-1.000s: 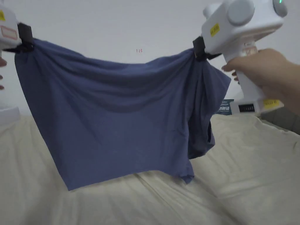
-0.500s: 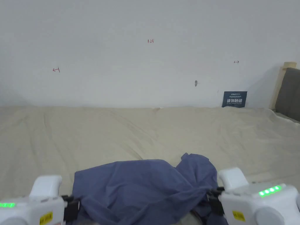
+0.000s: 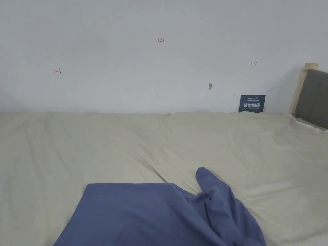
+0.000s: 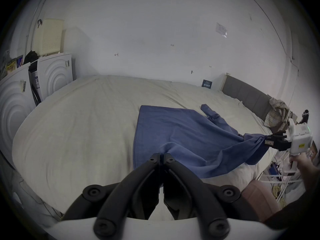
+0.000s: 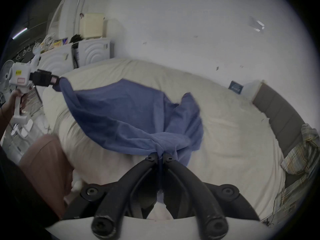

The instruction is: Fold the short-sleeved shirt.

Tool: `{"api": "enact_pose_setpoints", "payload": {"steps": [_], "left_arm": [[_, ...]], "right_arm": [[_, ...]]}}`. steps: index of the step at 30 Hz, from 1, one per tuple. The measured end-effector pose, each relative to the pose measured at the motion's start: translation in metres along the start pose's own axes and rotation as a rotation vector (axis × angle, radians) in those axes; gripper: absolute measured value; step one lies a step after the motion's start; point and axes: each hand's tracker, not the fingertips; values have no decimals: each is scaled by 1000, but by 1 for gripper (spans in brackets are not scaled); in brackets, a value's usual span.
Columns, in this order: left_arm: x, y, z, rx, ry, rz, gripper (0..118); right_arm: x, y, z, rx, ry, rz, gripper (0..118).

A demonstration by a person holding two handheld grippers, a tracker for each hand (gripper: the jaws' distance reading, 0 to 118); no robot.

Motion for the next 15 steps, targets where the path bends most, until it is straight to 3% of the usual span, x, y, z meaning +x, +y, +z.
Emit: {"api": "enact_pose_setpoints", "payload": {"steps": [1,2,5,8,9,10,11,12,15], "left_arm": [[0,0,-3,-12,1,-6,2],[-1,-2,-15,-135,18,-11,2],[-11,-26,-58,-314,59,-5,2],[-14,-41,-90,-339,68,72,4],[-18,-45,-95,-338,60,109,18],[-20,-47,-98,-321,56,136,47],[-17,-49,-96,-303,44,165,86],[-17,-51,-98,-308,34,184,118],[-13,-45,-87,-258,-7,225,115]], "right_arm": [[-2,1,-6,-28,17,-21,3],[-2,-1,-17,-76,48,-55,3],[7,-18,-58,-166,44,-147,3],[18,-25,-86,-179,18,-272,8],[22,-28,-92,-169,46,-324,24],[29,-30,-91,-146,78,-380,48],[35,-32,-93,-143,96,-444,71],[39,-34,-95,-163,103,-494,86],[50,-39,-87,-143,89,-560,87]]}}
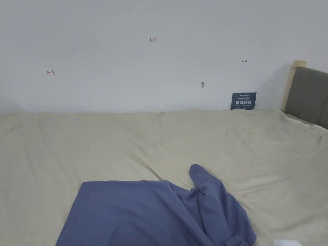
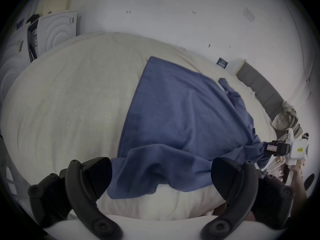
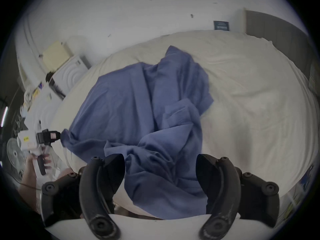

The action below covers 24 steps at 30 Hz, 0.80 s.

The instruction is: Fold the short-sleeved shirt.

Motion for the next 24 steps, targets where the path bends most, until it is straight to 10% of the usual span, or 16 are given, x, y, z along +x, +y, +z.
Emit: {"api": "enact_pose_setpoints", "payload": {"steps": [4,7,11,12,13,24], "left_arm": [[11,14,23,57,37,-48,115],[33,22,50,187,56,-116,106],[68,20,82,429,82,-308,67],[71,18,84,466,97,-312,19],[72,19,87,512,90,-320,0],[62,15,72,402,33,-238,0]], "right_arm": [[-2,6,37,139,-87,16,87],[-27,6,72,318,-277,180,81],[-52,-2,103,449,-115,191,19],[-56,-16,104,473,-60,162,0],[-50,-16,104,477,8,136,0],[-15,101,75,341,82,58,0]]}}
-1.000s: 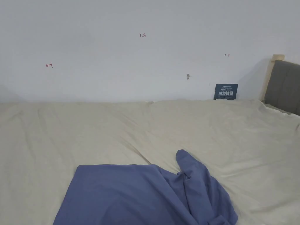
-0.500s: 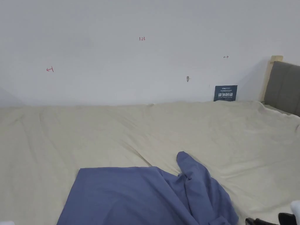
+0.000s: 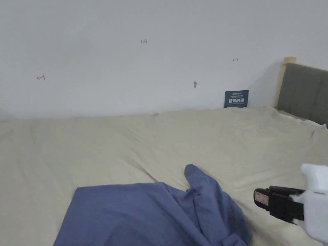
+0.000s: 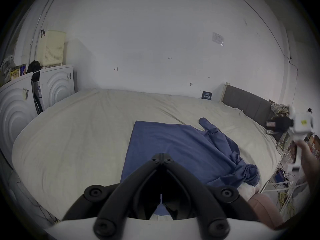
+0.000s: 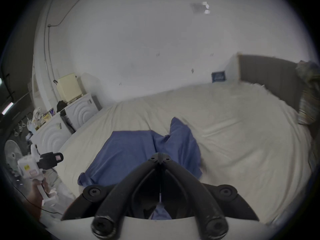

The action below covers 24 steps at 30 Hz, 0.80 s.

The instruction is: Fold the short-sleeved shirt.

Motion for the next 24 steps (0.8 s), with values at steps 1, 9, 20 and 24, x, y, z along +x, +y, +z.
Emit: {"api": "enact_pose_setpoints", "payload": {"steps": [1,9,20,24], "left_arm": [[-1,0,-2,-3,1,2,0],[-12,-1,-23,-43,16,38,0],[-22,-8,-55,-123,43,73,0],[-24,-14,-64,-154,40,98,0]], "right_arm": [[10,14,-20,-64,20,2,0],[71,63,-198,-567,-157,-131,106],[107,61,-285,-612,-371,-12,105],[93,56,-296,-652,-384,131,76]]}}
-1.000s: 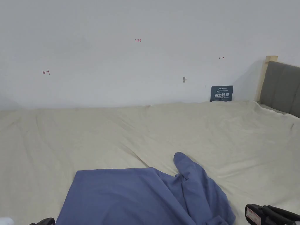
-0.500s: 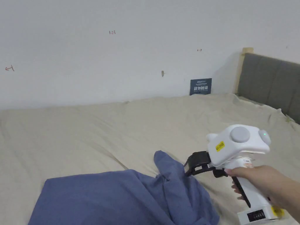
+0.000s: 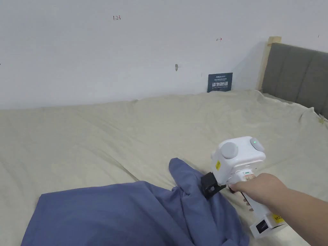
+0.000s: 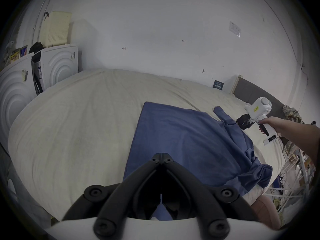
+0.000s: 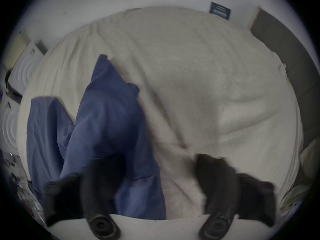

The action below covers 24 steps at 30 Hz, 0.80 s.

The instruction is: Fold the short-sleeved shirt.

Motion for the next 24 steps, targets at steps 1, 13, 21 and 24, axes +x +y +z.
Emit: {"api": "enact_pose_setpoints", "payload": {"steps": [1,13,21,24], "left_arm": [[0,-1,-2,-9,-3,8,0],[-21,56,-46,-77,-86,35,0],[-42,153,-196,-346,-91,58,31],[-52,176,-251,-388,-68,38,85]], "right_arm": [[-5,0,1,16,-20,33,45],[7,-21,68,203,73,-18,1],[0,-40,83,247,146,-17,1],[1,-36,68,257,190,24,1]]}}
